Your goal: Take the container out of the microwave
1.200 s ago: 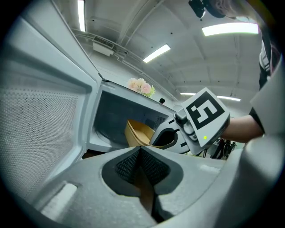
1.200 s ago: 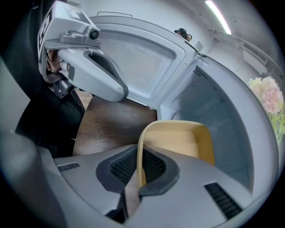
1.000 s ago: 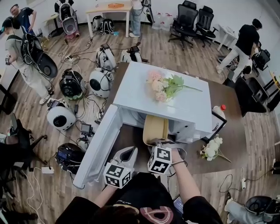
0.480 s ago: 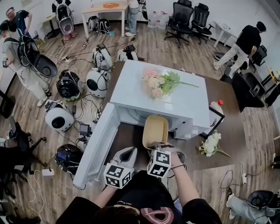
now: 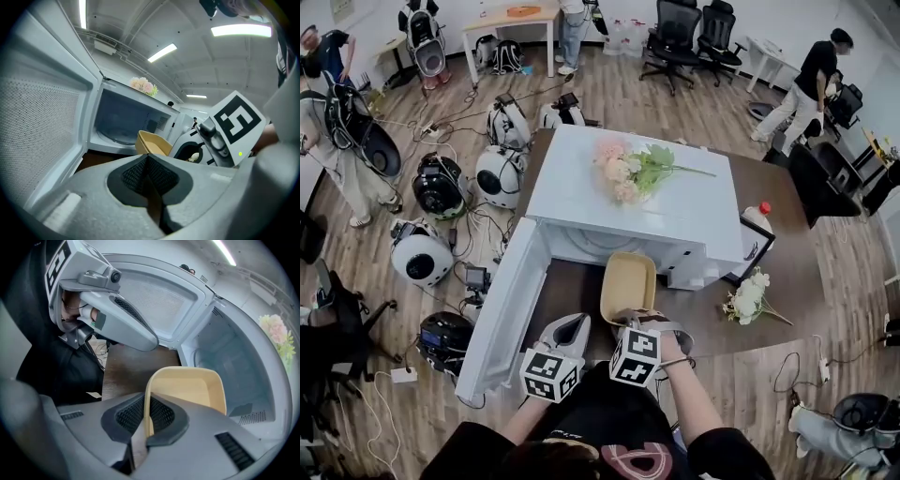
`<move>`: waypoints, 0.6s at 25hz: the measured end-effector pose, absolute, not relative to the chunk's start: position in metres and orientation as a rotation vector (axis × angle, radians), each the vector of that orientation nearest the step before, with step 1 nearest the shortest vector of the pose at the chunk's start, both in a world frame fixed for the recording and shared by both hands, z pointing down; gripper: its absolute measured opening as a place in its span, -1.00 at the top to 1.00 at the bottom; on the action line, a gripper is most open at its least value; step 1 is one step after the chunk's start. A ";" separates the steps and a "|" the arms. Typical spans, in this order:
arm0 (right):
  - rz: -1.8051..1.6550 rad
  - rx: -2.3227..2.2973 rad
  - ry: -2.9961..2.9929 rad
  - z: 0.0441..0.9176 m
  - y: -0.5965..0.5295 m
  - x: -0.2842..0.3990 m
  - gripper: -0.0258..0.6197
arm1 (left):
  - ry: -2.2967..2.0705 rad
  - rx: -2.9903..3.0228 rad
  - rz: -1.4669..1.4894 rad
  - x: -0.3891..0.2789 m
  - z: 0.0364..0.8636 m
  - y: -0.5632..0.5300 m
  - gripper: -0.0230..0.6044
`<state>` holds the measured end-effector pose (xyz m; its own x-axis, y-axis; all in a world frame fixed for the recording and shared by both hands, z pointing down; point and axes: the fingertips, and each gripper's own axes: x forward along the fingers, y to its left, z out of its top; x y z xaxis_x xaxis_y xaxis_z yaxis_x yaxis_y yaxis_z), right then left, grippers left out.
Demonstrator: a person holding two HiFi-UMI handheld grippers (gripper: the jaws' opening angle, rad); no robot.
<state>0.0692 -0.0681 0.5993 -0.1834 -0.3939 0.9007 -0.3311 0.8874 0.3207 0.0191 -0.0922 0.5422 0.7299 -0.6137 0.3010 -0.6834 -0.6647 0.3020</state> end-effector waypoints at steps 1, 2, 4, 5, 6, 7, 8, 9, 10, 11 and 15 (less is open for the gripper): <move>-0.052 0.553 -1.788 0.601 -0.066 0.069 0.85 | -0.996 2.538 0.246 0.019 0.543 -0.092 0.90; -0.041 0.557 -1.790 0.603 -0.063 0.068 0.85 | -0.994 2.538 0.249 0.019 0.544 -0.092 0.90; -0.020 0.564 -1.794 0.606 -0.058 0.067 0.85 | -0.992 2.538 0.254 0.019 0.545 -0.092 0.90; -0.012 0.569 -1.794 0.607 -0.056 0.067 0.85 | -0.991 2.538 0.254 0.019 0.545 -0.091 0.90; -0.006 0.575 -1.794 0.608 -0.054 0.066 0.85 | -0.990 2.539 0.254 0.018 0.546 -0.091 0.90; -0.002 0.582 -1.792 0.609 -0.053 0.066 0.85 | -0.988 2.540 0.254 0.019 0.546 -0.091 0.90; 0.000 0.589 -1.791 0.609 -0.052 0.067 0.85 | -0.986 2.541 0.254 0.019 0.547 -0.090 0.90; 0.001 0.595 -1.791 0.609 -0.051 0.066 0.85 | -0.984 2.542 0.255 0.019 0.547 -0.090 0.90; 0.000 0.600 -1.791 0.609 -0.051 0.066 0.85 | -0.983 2.541 0.257 0.019 0.548 -0.091 0.90; 0.000 0.603 -1.792 0.609 -0.051 0.065 0.85 | -0.983 2.539 0.259 0.018 0.548 -0.091 0.90; 0.019 0.624 -1.789 0.611 -0.048 0.064 0.86 | -0.978 2.534 0.260 0.017 0.550 -0.091 0.90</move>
